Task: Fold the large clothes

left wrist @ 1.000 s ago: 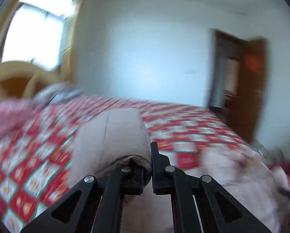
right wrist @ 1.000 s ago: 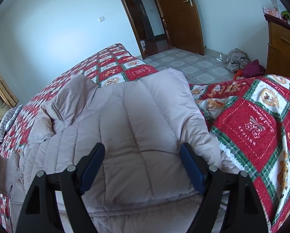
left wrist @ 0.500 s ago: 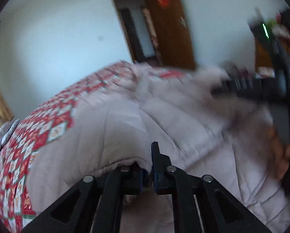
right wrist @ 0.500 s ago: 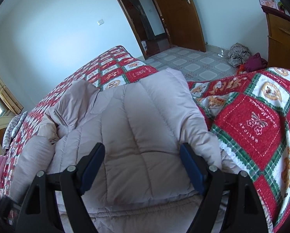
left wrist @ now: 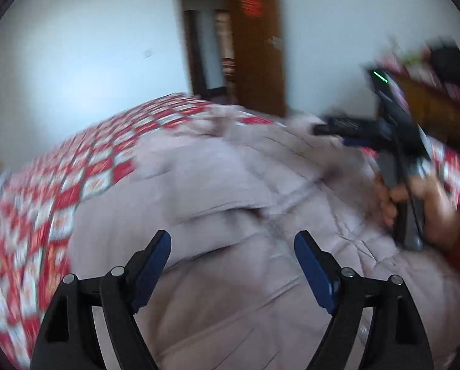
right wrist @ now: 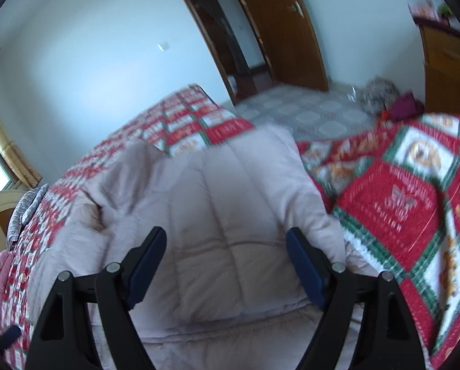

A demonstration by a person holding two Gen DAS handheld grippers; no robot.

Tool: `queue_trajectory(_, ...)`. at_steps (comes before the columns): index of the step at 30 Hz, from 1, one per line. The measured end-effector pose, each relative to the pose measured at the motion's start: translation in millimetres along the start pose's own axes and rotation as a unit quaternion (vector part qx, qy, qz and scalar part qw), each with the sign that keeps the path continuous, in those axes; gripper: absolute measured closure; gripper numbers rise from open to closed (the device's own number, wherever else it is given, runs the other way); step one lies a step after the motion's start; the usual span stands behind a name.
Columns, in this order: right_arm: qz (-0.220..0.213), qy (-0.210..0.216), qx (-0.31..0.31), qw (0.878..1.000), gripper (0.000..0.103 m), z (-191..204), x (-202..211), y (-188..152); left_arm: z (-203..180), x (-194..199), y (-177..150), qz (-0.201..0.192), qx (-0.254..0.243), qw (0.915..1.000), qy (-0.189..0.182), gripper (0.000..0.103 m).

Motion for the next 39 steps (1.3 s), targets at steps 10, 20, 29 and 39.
queue_trajectory(10,0.016,0.124,0.229,0.965,0.004,202,37,-43,192,-19,-28,0.030,0.330,0.9301,0.158,0.019)
queue_trajectory(20,0.063,-0.007,0.266,0.962,0.088,163,-25,-57,192,-26,-36,0.021,0.338,0.9285,0.153,0.019)
queue_trajectory(29,0.145,-0.001,-0.006,0.989,0.088,22,-43,-56,185,-70,-21,0.053,0.291,0.9364,0.189,0.019)
queue_trajectory(39,-0.025,-0.063,0.005,0.998,0.042,22,34,6,174,-95,-54,0.097,0.276,0.9350,0.201,0.017)
Point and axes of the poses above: each gripper's, at about its wrist camera, not at the fingertips, and x roughly against the way its jaws point, z to its left, y to its top, the point moved 9 cm from there along -x, roughly the way its jaws point, and after that the axes turned 1 degree about x, right-handed, at the moved point
